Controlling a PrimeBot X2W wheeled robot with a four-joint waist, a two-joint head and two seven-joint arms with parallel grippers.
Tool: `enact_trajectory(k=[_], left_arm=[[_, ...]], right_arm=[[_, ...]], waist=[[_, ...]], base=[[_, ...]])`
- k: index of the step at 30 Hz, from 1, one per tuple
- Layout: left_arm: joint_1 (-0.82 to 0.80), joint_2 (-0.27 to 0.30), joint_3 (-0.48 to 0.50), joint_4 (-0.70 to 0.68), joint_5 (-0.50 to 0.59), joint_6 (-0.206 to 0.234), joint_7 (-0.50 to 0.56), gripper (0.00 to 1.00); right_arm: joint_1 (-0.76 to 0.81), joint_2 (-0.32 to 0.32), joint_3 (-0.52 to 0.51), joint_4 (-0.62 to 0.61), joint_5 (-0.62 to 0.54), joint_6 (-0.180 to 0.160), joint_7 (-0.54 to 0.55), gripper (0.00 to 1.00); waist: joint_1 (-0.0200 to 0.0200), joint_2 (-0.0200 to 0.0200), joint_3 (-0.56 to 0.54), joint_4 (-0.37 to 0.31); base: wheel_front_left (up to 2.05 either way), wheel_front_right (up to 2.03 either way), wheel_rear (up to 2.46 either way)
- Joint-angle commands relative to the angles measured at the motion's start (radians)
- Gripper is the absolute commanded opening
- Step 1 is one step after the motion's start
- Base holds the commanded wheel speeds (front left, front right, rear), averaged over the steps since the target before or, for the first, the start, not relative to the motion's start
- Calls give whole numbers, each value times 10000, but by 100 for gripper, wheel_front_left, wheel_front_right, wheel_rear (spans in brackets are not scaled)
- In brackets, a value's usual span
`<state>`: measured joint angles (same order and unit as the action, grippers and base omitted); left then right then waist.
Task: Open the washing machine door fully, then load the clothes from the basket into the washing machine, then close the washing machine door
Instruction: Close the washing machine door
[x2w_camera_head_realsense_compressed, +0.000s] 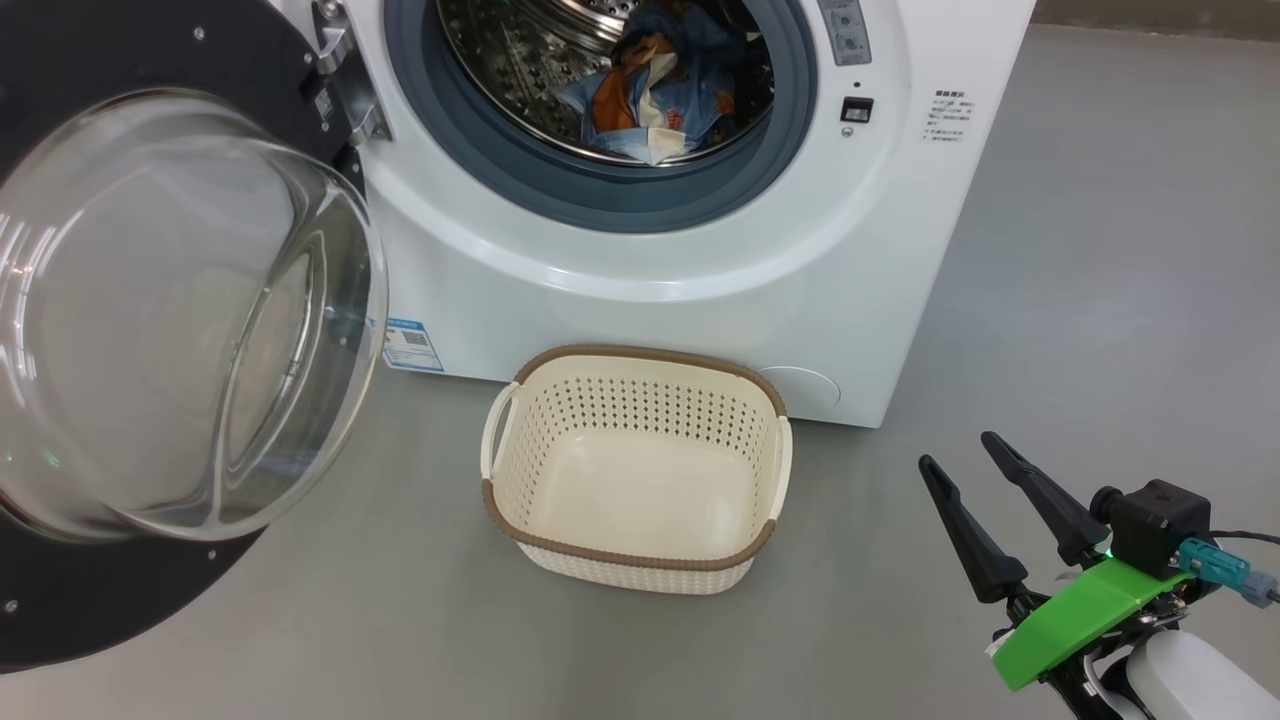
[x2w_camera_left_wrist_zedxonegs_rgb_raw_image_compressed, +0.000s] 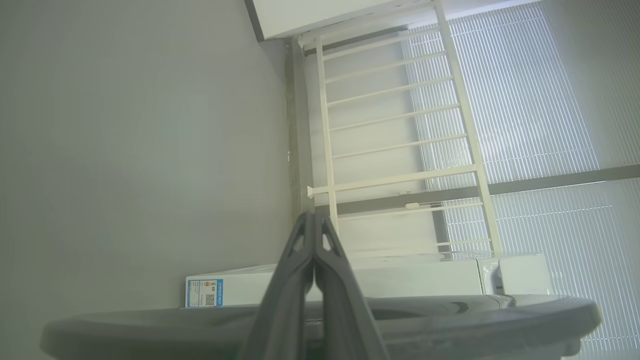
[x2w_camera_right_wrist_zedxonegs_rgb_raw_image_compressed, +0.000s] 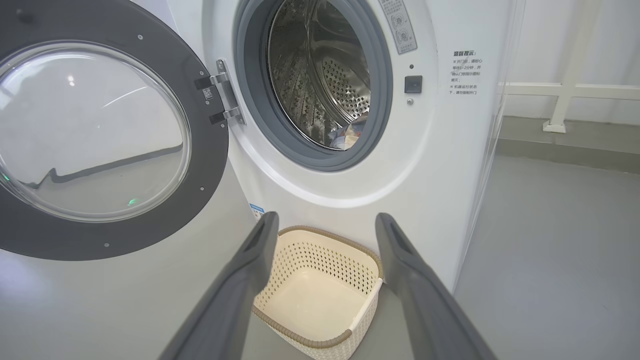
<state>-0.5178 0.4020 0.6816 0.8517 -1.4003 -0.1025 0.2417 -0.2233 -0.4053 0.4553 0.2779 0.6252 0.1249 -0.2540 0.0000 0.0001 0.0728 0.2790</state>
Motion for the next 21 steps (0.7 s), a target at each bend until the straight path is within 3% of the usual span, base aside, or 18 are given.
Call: enact_trajectory(k=[1,10,21], left_arm=[[-314,736,24,-90,-111,-88,360,0],[-330,689,-386,-125,-367,-206,1809,0],[-167,396,-1343,-1182,-488,-114,4049,0]], right_arm=[[-310,-90,152,-199,48,58,-78,100],[-290,-21,156,-112,73,58,-78,100],[-216,208,87,-28,62,58,-78,100]], waist=[[0,-1,-40,43],[0,-1,-171,163],[0,-1,-377,328]], base=[[0,0,0],[0,0,0],[0,0,0]])
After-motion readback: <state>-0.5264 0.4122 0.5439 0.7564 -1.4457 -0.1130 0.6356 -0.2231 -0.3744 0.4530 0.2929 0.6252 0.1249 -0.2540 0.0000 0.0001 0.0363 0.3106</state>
